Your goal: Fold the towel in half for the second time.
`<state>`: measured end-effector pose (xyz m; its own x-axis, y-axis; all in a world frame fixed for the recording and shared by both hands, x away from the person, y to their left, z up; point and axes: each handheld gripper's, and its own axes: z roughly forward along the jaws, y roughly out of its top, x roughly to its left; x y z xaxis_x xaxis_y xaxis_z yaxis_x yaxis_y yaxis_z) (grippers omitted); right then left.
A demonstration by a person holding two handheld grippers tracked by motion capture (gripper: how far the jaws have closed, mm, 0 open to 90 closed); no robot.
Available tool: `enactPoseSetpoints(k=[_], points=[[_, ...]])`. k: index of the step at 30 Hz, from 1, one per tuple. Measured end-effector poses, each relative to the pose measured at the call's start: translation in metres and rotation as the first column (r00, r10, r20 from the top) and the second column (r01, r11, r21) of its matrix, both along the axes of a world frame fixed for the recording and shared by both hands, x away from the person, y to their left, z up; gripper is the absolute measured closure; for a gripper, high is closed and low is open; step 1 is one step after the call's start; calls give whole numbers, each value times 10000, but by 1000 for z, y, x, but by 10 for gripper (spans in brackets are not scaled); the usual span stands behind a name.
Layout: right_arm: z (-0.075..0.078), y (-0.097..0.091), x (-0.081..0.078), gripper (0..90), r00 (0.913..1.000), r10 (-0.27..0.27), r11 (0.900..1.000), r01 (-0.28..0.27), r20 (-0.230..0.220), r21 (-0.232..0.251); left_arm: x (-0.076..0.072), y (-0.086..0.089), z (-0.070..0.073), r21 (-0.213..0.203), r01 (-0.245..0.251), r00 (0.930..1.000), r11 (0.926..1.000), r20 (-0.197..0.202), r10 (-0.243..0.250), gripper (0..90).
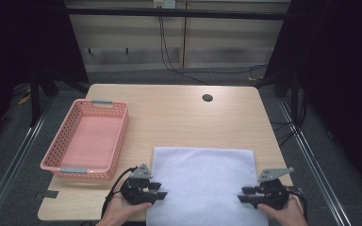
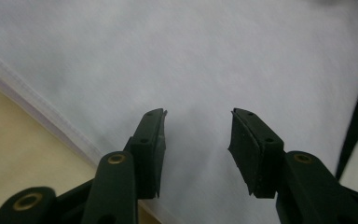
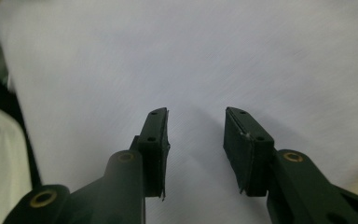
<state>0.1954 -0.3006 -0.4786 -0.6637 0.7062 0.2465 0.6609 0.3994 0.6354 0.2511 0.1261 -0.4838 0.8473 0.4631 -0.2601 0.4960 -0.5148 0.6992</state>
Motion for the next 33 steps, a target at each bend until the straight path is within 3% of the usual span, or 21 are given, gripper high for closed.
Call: enactPoseSetpoints(k=[2,3,5,6,8,9,10,12,13,16,17,19,23,24,26,27,28,29,31,33], points=[[7,-13,13,602,9951,-793,9965,776,585,297,16,1,5,-75,-557,9982,9984,215,559,543],[11,-22,23,597,9878,-1318,9909,1291,830,371,24,2,7,-280,-717,9971,9970,219,723,538],[12,-32,40,574,9774,-1811,9834,1791,1091,287,42,2,8,-380,-1116,9931,9930,316,1128,534],[12,-41,57,558,9684,-2120,9773,2102,1311,276,47,2,8,-511,-1184,9924,9917,287,1199,526],[11,-45,70,545,9625,-2344,9721,2321,1365,330,56,0,8,-545,-1190,9924,9914,247,1205,523],[8,-47,84,524,9615,-2374,9714,2351,1385,335,60,-2,8,-539,-1275,9907,9904,408,1298,526],[8,-47,84,524,9615,-2374,9714,2351,1385,335,66,-3,6,-500,-1330,9904,9899,318,1346,526],[4,-46,98,507,9600,-2440,9697,2437,1373,195,76,-5,5,-391,-1509,9874,9878,426,1525,508],[-3,-45,109,487,9571,-2539,9664,2571,1399,-53,80,-6,3,-617,-1643,9852,9845,386,1668,506],[-9,-45,115,486,9632,-2373,9707,2402,1265,-81,89,-8,2,-379,-1808,9817,9828,535,1826,495],[-11,-44,117,487,9601,-2446,9673,2512,1358,-337,92,-8,2,-348,-1842,9813,9823,502,1858,492],[-15,-45,119,486,9598,-2484,9662,2550,1304,-364,96,-9,0,-525,-1830,9820,9817,384,1851,483],[-23,-42,120,516,9665,-2258,9703,2343,1217,-600,103,-7,-8,-265,-2452,9677,9691,545,2463,430],[-23,-42,120,516,9665,-2258,9703,2343,1217,-600,104,-6,-8,-322,-2696,9607,9624,597,2711,430],[-23,-40,120,560,9700,-2097,9737,2187,1232,-644,105,-6,-6,-435,-2854,9554,9574,663,2878,420],[-24,-39,121,680,9696,-2028,9757,2120,1371,-558,106,-5,-6,-442,-2922,9540,9553,571,2945,403],[-24,-39,121,680,9696,-2028,9757,2120,1371,-558,106,-6,-7,-455,-2893,9552,9562,522,2915,403],[-24,-39,121,717,9735,-1959,9790,2010,1177,-329,106,-6,-8,-297,-2734,9597,9614,586,2748,401],[-24,-39,120,807,9754,-1898,9809,1934,1120,-220,108,-5,-11,-256,-2690,9618,9628,449,2700,394],[-24,-39,119,814,9746,-1981,9794,2012,1043,-197,112,-2,-14,-141,-2771,9593,9607,531,2775,395]])
